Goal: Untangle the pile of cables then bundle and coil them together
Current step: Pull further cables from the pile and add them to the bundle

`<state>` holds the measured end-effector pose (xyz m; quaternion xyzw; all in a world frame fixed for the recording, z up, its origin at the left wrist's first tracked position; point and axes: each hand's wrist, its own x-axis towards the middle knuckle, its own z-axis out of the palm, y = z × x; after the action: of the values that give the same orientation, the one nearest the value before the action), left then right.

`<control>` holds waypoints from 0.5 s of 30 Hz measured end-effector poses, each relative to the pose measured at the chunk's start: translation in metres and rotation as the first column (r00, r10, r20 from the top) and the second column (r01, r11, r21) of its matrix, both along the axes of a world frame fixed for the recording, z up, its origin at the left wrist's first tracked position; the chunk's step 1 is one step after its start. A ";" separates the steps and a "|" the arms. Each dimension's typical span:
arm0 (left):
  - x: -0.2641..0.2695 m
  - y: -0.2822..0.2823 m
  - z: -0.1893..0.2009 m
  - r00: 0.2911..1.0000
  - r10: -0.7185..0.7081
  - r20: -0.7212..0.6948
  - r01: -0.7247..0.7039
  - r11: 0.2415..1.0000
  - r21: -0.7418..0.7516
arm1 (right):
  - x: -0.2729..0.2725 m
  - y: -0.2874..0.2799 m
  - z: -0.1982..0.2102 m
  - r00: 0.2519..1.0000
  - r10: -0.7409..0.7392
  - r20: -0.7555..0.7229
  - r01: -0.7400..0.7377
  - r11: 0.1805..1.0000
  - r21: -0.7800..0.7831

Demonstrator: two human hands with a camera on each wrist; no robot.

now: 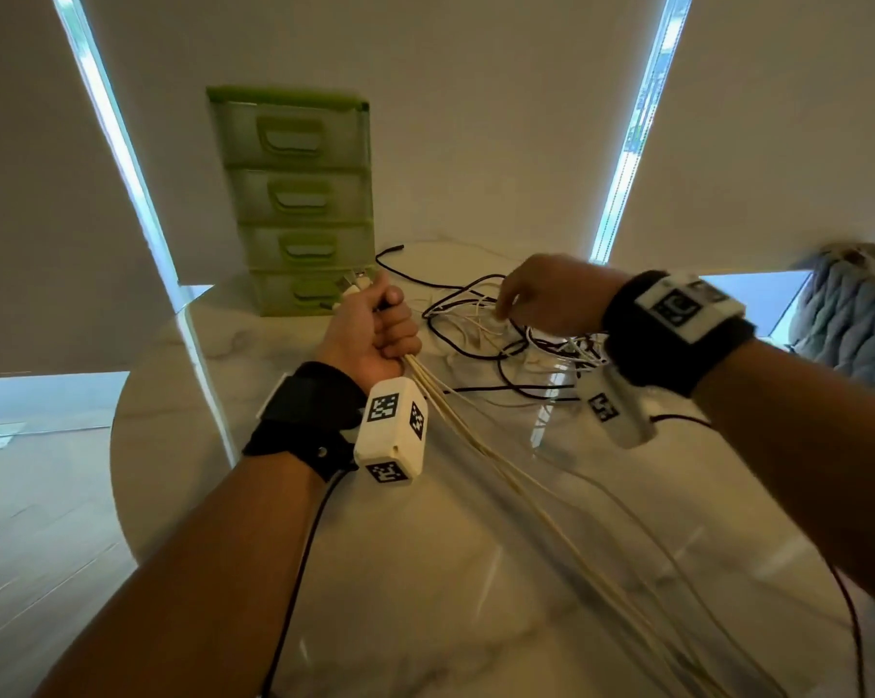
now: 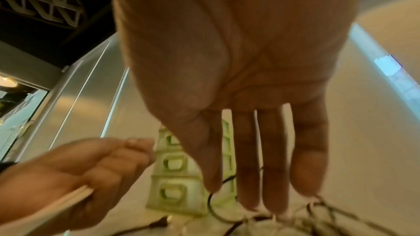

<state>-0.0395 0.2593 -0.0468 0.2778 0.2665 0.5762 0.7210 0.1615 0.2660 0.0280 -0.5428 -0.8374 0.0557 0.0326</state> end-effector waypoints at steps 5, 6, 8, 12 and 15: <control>0.000 0.002 -0.004 1.000 -0.009 -0.005 0.009 1.000 -0.024 | -0.039 0.024 -0.047 0.968 0.017 0.250 0.027 0.984 -0.175; 0.000 0.002 -0.005 1.000 -0.007 -0.006 0.007 1.000 -0.025 | -0.041 0.027 -0.053 0.963 0.011 0.269 0.037 0.985 -0.171; 0.000 0.004 -0.006 1.000 0.001 -0.009 -0.001 1.000 -0.027 | -0.043 0.030 -0.056 0.960 0.020 0.281 0.027 0.986 -0.163; 0.001 0.005 -0.007 1.000 0.020 0.004 -0.020 0.999 -0.030 | -0.044 0.022 -0.052 0.981 0.074 0.179 -0.023 0.962 -0.271; 0.002 0.006 -0.008 0.999 0.041 0.019 -0.040 0.998 -0.043 | -0.046 0.019 -0.051 0.976 0.112 0.185 -0.046 0.943 -0.329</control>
<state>-0.0374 0.2648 -0.0544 0.2511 0.2772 0.5876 0.7175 0.1157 0.2847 -0.0225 -0.5095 -0.8371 0.1381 -0.1436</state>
